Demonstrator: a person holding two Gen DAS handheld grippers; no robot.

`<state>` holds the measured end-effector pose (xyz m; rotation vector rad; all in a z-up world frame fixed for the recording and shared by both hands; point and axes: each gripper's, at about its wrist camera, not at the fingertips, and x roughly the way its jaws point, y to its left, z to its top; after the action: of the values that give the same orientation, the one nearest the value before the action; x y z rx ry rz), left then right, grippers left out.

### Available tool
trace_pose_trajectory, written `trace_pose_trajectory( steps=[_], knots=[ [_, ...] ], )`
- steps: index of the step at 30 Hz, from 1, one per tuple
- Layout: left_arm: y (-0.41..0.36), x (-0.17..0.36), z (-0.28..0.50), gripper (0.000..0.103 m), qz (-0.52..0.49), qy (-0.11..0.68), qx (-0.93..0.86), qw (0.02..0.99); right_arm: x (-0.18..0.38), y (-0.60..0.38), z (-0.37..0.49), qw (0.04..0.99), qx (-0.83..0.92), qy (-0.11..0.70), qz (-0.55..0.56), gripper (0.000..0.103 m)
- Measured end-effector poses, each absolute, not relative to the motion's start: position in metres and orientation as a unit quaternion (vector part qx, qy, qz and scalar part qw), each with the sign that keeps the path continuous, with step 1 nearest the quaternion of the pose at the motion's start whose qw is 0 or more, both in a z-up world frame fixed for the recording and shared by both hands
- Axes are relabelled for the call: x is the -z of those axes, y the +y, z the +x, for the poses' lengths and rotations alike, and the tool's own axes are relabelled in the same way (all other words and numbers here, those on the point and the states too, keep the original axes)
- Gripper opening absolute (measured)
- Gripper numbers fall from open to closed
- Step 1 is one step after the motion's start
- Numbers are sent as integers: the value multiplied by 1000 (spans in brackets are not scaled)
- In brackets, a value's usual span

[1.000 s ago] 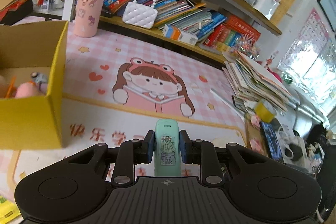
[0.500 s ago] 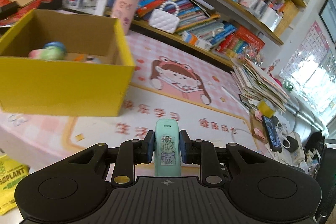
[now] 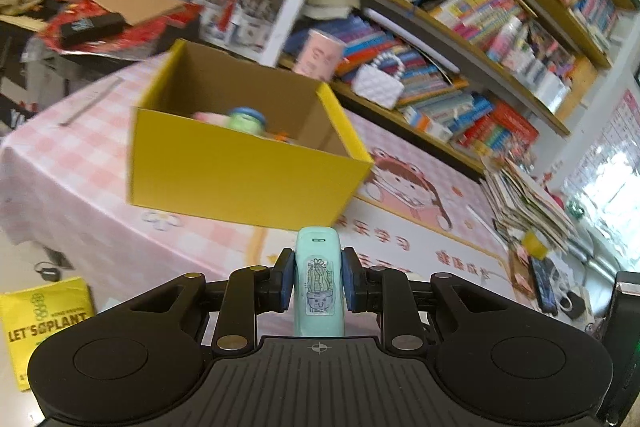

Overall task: Organize objects
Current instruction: 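Carry the mint-green item into the yellow box while the right tool carries the white block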

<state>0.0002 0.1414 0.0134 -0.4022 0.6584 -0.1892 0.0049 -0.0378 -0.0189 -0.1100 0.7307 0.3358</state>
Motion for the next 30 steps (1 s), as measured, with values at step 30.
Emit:
trace_pose_trajectory(
  steps=[30],
  knots=[
    [206, -22, 17, 23, -229, 269, 44, 935, -15, 8, 37, 931, -193, 303, -73, 36]
  ],
)
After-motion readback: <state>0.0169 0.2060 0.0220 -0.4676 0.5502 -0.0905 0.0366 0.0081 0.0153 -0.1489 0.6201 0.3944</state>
